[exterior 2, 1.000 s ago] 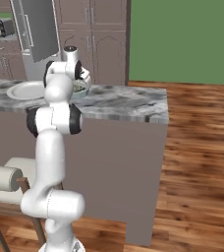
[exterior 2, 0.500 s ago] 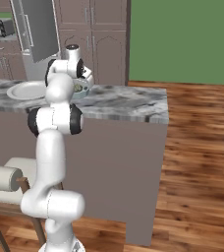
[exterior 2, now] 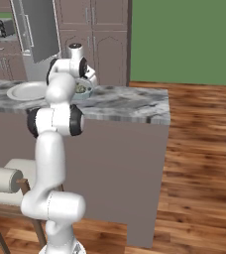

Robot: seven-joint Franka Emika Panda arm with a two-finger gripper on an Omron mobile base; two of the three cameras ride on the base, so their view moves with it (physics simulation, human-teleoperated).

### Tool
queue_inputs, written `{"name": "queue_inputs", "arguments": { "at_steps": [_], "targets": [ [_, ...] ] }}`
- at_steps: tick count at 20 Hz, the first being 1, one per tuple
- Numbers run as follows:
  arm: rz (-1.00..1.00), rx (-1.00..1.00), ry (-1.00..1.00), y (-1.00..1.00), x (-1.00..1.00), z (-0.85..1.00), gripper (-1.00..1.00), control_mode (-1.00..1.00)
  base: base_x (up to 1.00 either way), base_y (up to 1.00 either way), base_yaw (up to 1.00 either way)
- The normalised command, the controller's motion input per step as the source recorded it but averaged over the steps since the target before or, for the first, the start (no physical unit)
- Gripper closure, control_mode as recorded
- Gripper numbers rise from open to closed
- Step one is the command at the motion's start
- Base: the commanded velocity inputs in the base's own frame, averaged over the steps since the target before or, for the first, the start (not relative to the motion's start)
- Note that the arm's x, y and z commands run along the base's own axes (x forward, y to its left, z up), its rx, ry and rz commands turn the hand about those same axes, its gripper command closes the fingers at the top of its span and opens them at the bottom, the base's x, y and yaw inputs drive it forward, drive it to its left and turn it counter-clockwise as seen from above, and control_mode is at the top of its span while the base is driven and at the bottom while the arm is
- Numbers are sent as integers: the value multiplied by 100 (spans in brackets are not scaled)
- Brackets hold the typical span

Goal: Place two dumplings into each of the tupperware containers and then place the containers in the fridge.

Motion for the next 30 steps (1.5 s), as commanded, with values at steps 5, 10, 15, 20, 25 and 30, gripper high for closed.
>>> {"name": "queue_inputs", "arguments": {
  "at_steps": [5,10,15,20,25,30],
  "targets": [
    [-9,0,1,-15,-42,10,-100,-100,0,0,0],
    [-12,0,5,-29,-69,0,-100,-100,0,0,0],
    [-10,0,5,-41,-49,0,-100,-100,0,0,0],
    [1,0,1,-3,1,-14,-100,-100,0,0,0],
    [7,1,0,0,16,-9,-100,-100,0,0,0],
    [6,2,0,0,16,-12,-100,-100,0,0,0]
  ]
}}
